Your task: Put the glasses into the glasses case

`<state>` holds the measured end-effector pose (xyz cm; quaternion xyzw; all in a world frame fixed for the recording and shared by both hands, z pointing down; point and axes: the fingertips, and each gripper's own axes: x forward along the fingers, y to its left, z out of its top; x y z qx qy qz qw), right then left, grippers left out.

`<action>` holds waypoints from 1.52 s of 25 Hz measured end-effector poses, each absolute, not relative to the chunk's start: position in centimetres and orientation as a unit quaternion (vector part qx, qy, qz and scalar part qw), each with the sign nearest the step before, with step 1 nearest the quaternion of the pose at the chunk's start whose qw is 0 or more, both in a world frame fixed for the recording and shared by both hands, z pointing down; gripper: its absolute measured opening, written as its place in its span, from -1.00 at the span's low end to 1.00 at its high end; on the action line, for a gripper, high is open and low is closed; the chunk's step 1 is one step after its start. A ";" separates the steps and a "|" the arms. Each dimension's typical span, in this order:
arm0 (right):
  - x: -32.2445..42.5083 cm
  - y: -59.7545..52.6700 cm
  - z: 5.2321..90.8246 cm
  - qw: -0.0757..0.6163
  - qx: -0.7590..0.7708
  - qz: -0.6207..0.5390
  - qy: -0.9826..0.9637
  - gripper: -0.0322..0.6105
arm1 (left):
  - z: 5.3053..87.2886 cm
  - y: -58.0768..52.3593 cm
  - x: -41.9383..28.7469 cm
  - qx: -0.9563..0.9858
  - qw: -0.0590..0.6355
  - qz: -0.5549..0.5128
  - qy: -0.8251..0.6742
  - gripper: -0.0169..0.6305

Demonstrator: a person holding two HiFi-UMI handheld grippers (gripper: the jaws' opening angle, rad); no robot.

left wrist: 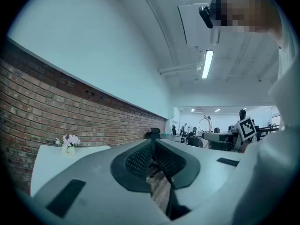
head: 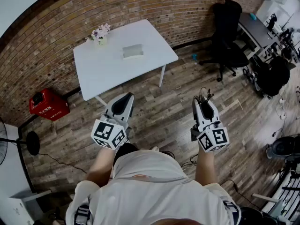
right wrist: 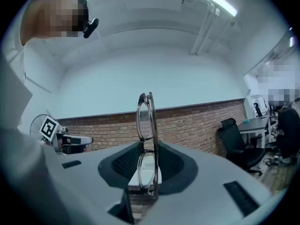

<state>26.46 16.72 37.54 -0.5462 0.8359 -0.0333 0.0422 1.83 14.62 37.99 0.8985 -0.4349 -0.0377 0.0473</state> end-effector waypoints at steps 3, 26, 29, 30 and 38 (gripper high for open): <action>26.4 17.1 37.7 0.042 -0.542 -0.032 0.839 -0.43 | 38.0 14.9 2.0 0.899 0.051 -0.039 -0.434 -0.85; 28.9 17.2 37.7 0.057 -0.555 -0.037 0.829 -0.42 | 38.4 14.9 3.5 0.900 0.054 -0.021 -0.433 -0.85; 29.2 16.7 38.2 0.056 -0.555 -0.045 0.829 -0.42 | 38.5 14.8 3.6 0.899 0.054 -0.015 -0.434 -0.85; 29.2 16.4 38.4 0.056 -0.555 -0.049 0.828 -0.42 | 38.6 14.5 3.5 0.899 0.056 -0.014 -0.435 -0.85; 28.8 11.4 39.9 0.033 -0.556 -0.069 0.828 -0.41 | 40.0 9.0 2.8 0.895 0.078 -0.013 -0.440 -0.85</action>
